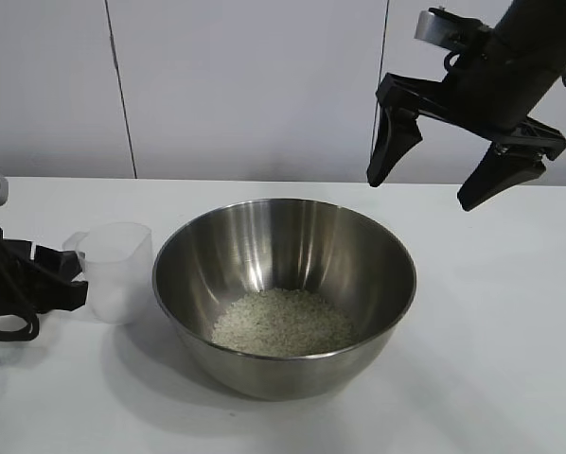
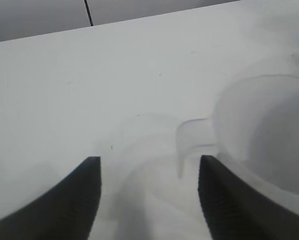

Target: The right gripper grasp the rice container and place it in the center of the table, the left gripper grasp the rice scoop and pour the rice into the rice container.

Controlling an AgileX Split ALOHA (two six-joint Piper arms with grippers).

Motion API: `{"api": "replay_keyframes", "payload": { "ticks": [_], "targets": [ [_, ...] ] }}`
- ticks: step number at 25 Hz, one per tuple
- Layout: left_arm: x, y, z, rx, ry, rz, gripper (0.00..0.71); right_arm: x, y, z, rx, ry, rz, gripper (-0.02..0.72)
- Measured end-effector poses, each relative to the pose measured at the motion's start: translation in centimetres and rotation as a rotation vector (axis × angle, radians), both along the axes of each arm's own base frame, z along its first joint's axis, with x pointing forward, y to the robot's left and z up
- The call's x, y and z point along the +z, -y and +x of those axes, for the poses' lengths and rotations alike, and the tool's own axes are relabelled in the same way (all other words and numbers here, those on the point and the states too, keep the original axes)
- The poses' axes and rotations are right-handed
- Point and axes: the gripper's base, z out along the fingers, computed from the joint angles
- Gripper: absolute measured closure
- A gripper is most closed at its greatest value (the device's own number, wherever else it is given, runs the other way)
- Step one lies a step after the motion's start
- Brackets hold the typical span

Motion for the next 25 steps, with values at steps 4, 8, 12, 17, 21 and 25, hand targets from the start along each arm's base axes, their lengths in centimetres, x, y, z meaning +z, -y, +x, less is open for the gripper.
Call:
{"api": "replay_keyframes", "payload": {
  "ticks": [4,8,12,17,21,25],
  "targets": [
    [-0.5,-0.4,-1.3,0.0,-0.044,0.014,0.144,0.0,0.0,0.0,0.0,0.0,0.0,0.042],
    [0.0,-0.9,-2.9,0.0,-0.071,0.022,0.111,0.0,0.0,0.0,0.0,0.0,0.0,0.042],
    [3.0,-1.2,-3.8,0.002,0.021,-0.009,0.086,0.0,0.0,0.0,0.0,0.0,0.0,0.042],
    [6.6,-1.1,-3.9,0.038,-0.087,-0.092,0.076,0.0,0.0,0.0,0.0,0.0,0.0,0.042],
    [10.9,-0.3,-2.9,0.029,-0.236,-0.125,0.074,0.0,0.0,0.0,0.0,0.0,0.0,0.042],
    [15.5,0.6,-1.2,0.007,-0.39,-0.089,0.074,0.0,0.0,0.0,0.0,0.0,0.0,0.042]
  ]
}}
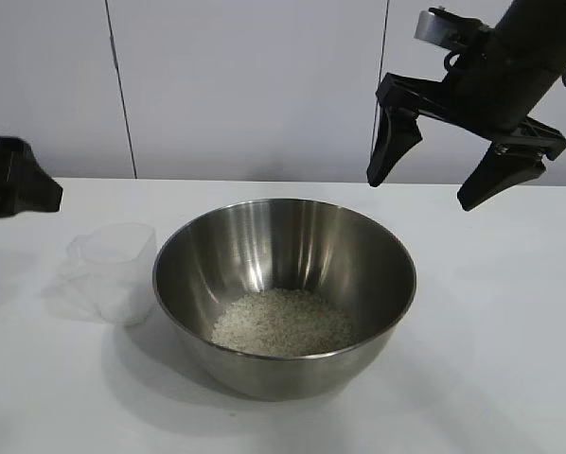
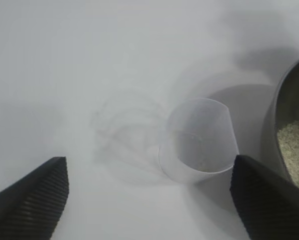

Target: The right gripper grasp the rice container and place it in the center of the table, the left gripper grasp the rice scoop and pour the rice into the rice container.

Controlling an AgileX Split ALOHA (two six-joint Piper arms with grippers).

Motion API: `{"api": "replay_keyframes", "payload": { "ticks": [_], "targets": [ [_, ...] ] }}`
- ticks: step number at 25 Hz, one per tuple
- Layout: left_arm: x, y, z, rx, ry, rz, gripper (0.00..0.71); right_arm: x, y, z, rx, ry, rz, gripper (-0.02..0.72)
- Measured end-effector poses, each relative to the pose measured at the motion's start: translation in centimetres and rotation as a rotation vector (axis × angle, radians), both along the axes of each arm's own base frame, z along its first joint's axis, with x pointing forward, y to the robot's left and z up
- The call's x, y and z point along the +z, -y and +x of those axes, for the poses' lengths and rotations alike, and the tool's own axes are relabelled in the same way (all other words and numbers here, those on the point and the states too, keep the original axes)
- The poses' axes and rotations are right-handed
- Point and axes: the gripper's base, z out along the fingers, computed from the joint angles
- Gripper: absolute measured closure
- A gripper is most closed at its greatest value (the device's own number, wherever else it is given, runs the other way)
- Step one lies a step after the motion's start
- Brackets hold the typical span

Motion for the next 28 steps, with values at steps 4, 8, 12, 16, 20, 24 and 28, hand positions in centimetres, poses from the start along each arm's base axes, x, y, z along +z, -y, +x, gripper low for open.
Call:
{"api": "replay_keyframes", "payload": {
  "ticks": [4,8,12,16,20,24,28],
  "targets": [
    [3.5,0.7,1.1,0.002,-0.089,-0.033,0.074,0.0,0.0,0.0,0.0,0.0,0.0,0.042],
    [6.7,1.6,1.7,0.005,-0.147,-0.127,0.074,0.0,0.0,0.0,0.0,0.0,0.0,0.042],
    [8.0,2.7,3.1,-0.013,-0.238,-0.168,0.074,0.0,0.0,0.0,-0.003,0.0,0.006,0.042],
    [7.6,3.9,5.3,-0.028,-0.345,-0.191,0.074,0.0,-0.1,0.0,-0.004,-0.001,0.01,0.042],
    [6.6,4.8,7.2,-0.037,-0.423,-0.197,0.074,0.0,-0.1,0.0,-0.007,-0.002,0.016,0.042],
    [4.9,5.4,8.1,-0.036,-0.497,-0.215,0.074,0.1,-0.2,0.0,-0.011,-0.004,0.025,0.042],
    [4.3,5.8,8.4,-0.058,-0.501,-0.232,0.074,0.1,-0.2,0.0,-0.013,-0.005,0.029,0.042]
  ]
}}
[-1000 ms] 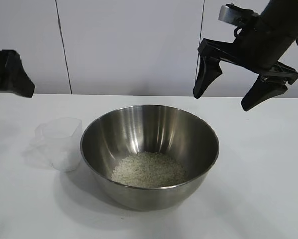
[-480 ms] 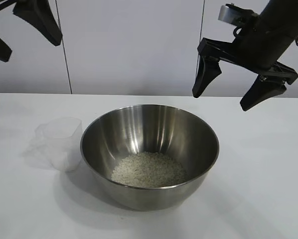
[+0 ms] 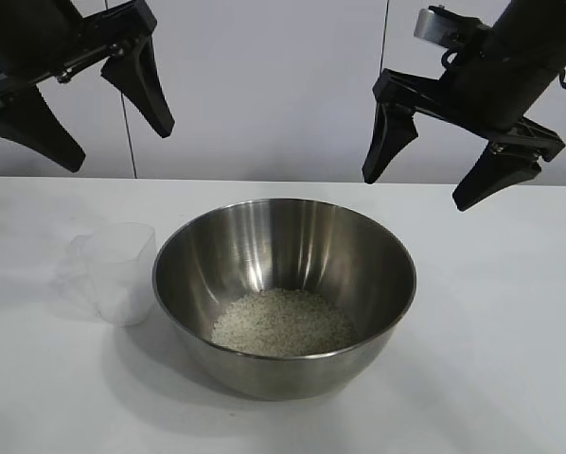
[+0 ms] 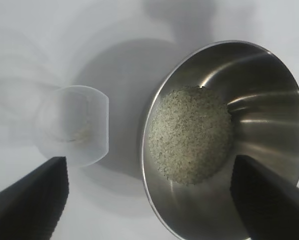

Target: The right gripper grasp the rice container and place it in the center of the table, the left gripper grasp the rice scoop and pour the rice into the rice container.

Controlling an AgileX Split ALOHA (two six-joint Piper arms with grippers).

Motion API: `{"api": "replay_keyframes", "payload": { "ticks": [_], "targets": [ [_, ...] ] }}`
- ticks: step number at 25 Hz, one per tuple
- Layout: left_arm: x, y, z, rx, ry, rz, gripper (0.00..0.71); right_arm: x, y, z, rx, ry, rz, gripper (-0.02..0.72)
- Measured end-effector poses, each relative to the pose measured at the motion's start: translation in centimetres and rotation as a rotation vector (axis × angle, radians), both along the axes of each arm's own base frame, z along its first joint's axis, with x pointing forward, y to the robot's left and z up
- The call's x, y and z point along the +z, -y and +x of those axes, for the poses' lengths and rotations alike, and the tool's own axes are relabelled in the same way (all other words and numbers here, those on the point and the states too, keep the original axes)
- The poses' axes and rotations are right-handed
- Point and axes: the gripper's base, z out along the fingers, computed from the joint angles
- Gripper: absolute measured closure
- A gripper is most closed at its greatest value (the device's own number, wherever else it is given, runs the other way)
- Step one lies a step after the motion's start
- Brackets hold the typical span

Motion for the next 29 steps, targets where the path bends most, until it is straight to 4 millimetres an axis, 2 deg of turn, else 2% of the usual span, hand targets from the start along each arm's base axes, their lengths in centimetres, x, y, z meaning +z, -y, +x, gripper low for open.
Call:
{"api": "replay_keyframes", "payload": {
  "ticks": [16,29],
  "targets": [
    [0.13,0.08,0.21,0.0,0.03,-0.011,0.074,0.19,-0.48,-0.02,-0.083,-0.035,0.092,0.042],
    [0.13,0.08,0.21,-0.001,0.031,-0.011,0.074,0.2,-0.48,0.01,-0.096,-0.037,0.096,0.042]
  ]
}}
